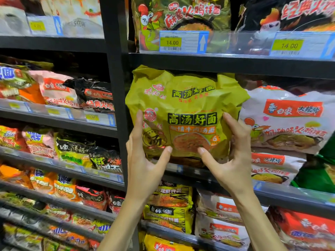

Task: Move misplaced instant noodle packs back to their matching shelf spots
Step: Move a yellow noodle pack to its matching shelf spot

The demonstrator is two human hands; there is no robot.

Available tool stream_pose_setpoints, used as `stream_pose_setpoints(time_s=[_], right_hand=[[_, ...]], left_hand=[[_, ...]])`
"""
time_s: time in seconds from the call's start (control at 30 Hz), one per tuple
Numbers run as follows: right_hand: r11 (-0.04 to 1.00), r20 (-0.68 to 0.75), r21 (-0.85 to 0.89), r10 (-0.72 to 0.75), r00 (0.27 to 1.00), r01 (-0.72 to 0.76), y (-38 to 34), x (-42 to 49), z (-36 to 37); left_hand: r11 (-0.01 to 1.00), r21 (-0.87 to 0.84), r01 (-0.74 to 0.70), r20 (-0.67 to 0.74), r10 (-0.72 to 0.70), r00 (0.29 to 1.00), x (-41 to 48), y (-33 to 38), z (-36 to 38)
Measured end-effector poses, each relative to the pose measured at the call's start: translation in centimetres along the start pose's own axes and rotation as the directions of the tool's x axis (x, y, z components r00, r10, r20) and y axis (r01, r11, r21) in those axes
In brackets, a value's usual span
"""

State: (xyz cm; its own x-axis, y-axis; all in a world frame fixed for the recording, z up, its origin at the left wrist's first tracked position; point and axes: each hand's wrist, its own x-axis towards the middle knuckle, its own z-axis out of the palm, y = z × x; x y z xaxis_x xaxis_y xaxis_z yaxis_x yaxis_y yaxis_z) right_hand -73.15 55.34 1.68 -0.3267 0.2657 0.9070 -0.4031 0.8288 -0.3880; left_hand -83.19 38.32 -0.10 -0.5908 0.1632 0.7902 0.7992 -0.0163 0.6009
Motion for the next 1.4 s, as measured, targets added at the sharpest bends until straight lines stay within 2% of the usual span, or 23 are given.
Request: stream_pose_setpoints(time_s=[0.13, 0.33, 0.5, 0.67, 0.8, 1.0, 1.4], right_hand=[[0.994, 0.02, -0.06, -0.085, 0.996, 0.086, -0.5, 0.0, 0.3], [0.998, -0.002, -0.038, -0.059, 0.998, 0.059, -0.7, -0.5, 0.4], [0.997, -0.001, -0.048, -0.057, 0.998, 0.057, -1.5, -0.9, 0.3], [0.999, 0.02, -0.043, -0.013, 1.0, 0.014, -2.7, -1.2, 0.0], [0.997, 0.054, -0.069, 0.048, 0.997, -0.044, -4.0, -1.2, 0.0], [0.993, 0.065, -0.085, 0.085, 0.994, -0.08, -6.7, -2.5, -0.5], [0.99, 0.083, -0.066, 0.127, 0.988, -0.122, -12.5, -6.0, -3.0]], left_hand=[[0.997, -0.055, 0.06, 0.021, -0.059, 0.998, -0.2, -0.7, -0.4], [0.983, -0.127, 0.133, 0.076, -0.124, 0.989, 0.1, -0.2, -0.8], [0.98, -0.173, 0.104, 0.034, -0.099, 0.994, -1.0, 0.4, -1.4], [0.989, -0.14, 0.036, 0.003, -0.036, 0.999, -1.2, 1.3, -2.8], [0.989, -0.142, 0.042, 0.019, -0.039, 0.999, -1.0, 1.6, -3.7], [0.965, -0.25, 0.079, 0.053, -0.068, 0.996, -1.9, 1.3, -5.1], [0.992, -0.116, 0.044, 0.07, -0.036, 0.997, -6.4, 6.2, -9.1]])
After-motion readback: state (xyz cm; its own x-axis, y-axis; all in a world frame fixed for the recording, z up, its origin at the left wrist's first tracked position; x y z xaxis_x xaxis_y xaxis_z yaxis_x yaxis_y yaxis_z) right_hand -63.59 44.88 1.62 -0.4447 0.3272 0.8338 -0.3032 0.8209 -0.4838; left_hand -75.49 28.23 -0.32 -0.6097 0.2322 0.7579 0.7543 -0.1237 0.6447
